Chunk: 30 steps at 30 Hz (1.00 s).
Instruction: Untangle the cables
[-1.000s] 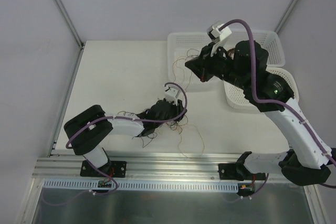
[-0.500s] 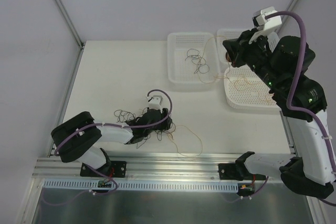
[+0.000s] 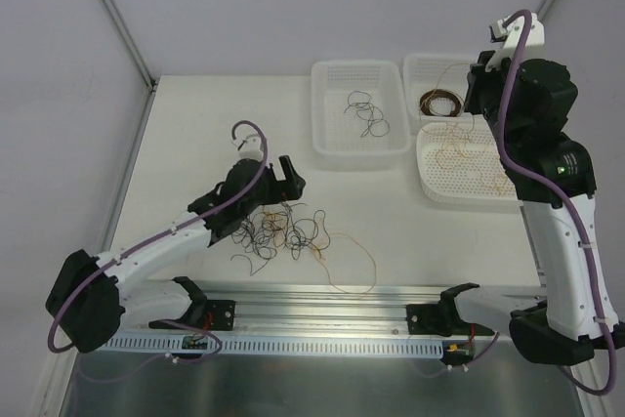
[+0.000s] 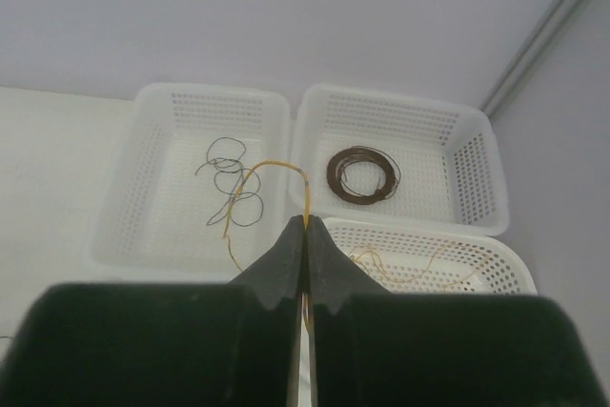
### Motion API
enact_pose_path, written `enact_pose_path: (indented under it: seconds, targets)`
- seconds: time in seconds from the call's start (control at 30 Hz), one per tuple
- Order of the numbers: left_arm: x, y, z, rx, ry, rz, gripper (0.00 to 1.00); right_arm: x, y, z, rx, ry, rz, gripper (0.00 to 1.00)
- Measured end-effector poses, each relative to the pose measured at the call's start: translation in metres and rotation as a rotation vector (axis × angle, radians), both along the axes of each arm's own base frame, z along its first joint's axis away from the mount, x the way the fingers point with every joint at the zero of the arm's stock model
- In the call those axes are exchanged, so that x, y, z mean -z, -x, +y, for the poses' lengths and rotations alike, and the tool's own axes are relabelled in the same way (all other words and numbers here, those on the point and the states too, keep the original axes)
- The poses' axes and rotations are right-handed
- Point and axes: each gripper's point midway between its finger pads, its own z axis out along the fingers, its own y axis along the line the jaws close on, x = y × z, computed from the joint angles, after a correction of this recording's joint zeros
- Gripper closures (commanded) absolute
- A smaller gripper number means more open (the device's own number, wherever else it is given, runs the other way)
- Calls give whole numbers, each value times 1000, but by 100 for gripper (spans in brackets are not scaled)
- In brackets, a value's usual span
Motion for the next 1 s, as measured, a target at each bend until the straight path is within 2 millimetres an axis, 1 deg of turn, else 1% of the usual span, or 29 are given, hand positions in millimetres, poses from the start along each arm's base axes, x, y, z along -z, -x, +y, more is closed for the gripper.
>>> enact_pose_path:
  seconds: [0.17, 0.3, 0.4, 0.47, 0.53, 0.63, 0.7, 0.8, 0.9, 1.0]
  targets:
    - [-34, -13, 43, -65, 14, 50, 1, 27, -18, -38, 126, 10, 47, 99]
    - [-59, -17, 74, -81, 8, 79, 1, 59, -32, -70, 211, -11, 109, 99]
    - [-74, -17, 96, -97, -2, 86, 1, 94, -46, -90, 259, -53, 165, 99]
    - [-81, -15, 109, -106, -15, 90, 1, 122, -56, -100, 282, -93, 216, 99]
    - [-88, -12, 122, -114, -37, 81, 1, 156, -67, -110, 301, -153, 279, 99]
    - [-93, -3, 132, -104, -90, 52, 1, 208, -84, -122, 320, -296, 382, 99]
    - [-95, 1, 138, -103, -130, 27, 1, 241, -92, -128, 338, -402, 448, 99]
    - [-90, 7, 148, -118, -178, 12, 1, 281, -98, -136, 376, -522, 534, 99]
    - [-74, 11, 156, -132, -230, 39, 1, 313, -103, -147, 426, -624, 601, 99]
    - [-63, 13, 163, -145, -267, 64, 1, 342, -104, -165, 501, -705, 654, 99]
